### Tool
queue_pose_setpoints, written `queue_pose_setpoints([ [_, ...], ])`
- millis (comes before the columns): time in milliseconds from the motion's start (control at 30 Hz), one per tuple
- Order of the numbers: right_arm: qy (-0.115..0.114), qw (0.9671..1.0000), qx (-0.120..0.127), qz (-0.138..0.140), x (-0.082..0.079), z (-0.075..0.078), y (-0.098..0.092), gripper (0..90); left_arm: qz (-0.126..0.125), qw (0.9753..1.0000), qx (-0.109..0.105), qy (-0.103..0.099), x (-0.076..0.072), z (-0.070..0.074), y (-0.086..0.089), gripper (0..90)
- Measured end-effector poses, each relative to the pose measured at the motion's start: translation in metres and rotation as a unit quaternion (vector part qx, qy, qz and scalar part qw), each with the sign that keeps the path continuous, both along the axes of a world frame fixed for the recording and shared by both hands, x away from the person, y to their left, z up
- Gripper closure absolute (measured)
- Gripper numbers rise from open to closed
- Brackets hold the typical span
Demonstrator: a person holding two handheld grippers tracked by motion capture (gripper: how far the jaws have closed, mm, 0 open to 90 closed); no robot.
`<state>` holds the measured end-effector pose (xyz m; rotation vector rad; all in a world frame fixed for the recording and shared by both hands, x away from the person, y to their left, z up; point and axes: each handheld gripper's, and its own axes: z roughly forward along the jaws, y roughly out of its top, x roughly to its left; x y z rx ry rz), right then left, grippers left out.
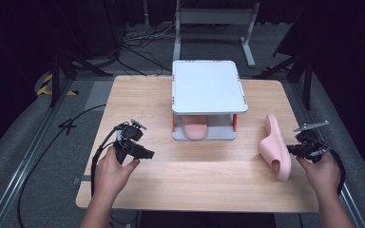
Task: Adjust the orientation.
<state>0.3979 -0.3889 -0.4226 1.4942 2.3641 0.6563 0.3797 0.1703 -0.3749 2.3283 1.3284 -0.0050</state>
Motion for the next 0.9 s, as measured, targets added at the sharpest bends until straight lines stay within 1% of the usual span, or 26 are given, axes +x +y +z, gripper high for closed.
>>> queue_pose_setpoints([
  [100,-0.006,0.9999,-0.007,-0.007,-0.005,0.005,-0.003,88.4,0.002,1.0000,-0.001,0.001,0.000,0.000,0.000,48.4],
  [167,-0.009,0.9998,-0.017,-0.011,-0.012,0.010,-0.005,88.2,0.000,1.0000,0.000,0.000,0.000,0.000,0.000,48.4],
  [233,-0.007,0.9997,-0.023,-0.009,-0.017,0.014,-0.007,88.0,-0.002,1.0000,0.001,-0.001,0.000,0.000,0.000,48.4],
  [300,0.004,0.9996,-0.028,-0.005,-0.022,0.016,-0.007,87.3,-0.002,1.0000,-0.001,0.001,0.000,0.000,0.000,48.4],
  [333,0.023,0.9993,-0.031,-0.001,-0.024,0.014,-0.006,87.1,-0.001,1.0000,0.000,0.001,0.000,0.000,0.000,48.3],
  [400,0.038,0.9986,-0.036,0.006,-0.026,0.009,-0.003,87.2,-0.004,1.0000,0.000,0.002,0.001,0.000,-0.001,48.4],
  [433,0.054,0.9977,-0.039,0.013,-0.026,0.005,0.000,87.2,-0.005,1.0000,-0.001,0.001,0.001,0.000,-0.002,48.4],
  [467,0.061,0.9971,-0.042,0.017,-0.027,0.002,0.003,87.4,-0.004,1.0000,-0.001,0.001,0.001,0.000,-0.003,48.3],
  [533,0.069,0.9965,-0.041,0.024,-0.027,-0.002,0.006,87.4,-0.008,1.0000,-0.002,0.001,0.001,0.000,-0.003,48.4],
  [600,0.074,0.9961,-0.036,0.031,-0.027,-0.004,0.011,88.0,-0.007,1.0000,-0.003,0.001,0.002,0.000,-0.003,48.4],
  [700,0.081,0.9955,-0.020,0.043,-0.026,-0.005,0.017,88.0,-0.007,1.0000,-0.002,0.003,0.003,-0.001,-0.003,48.4],
  [733,0.083,0.9954,-0.014,0.047,-0.026,-0.006,0.019,88.0,-0.004,1.0000,-0.002,0.004,0.003,-0.002,-0.004,48.3],
  [767,0.083,0.9951,-0.011,0.052,-0.026,-0.007,0.024,87.8,-0.007,1.0000,0.000,0.005,0.003,-0.002,-0.004,48.3],
  [833,0.084,0.9943,-0.010,0.064,-0.025,-0.008,0.032,87.3,-0.011,0.9999,0.002,0.004,0.003,-0.002,-0.005,48.4],
  [900,0.080,0.9937,-0.007,0.078,-0.025,-0.009,0.042,86.6,-0.011,0.9999,0.000,0.002,0.003,-0.002,-0.005,48.4],
])
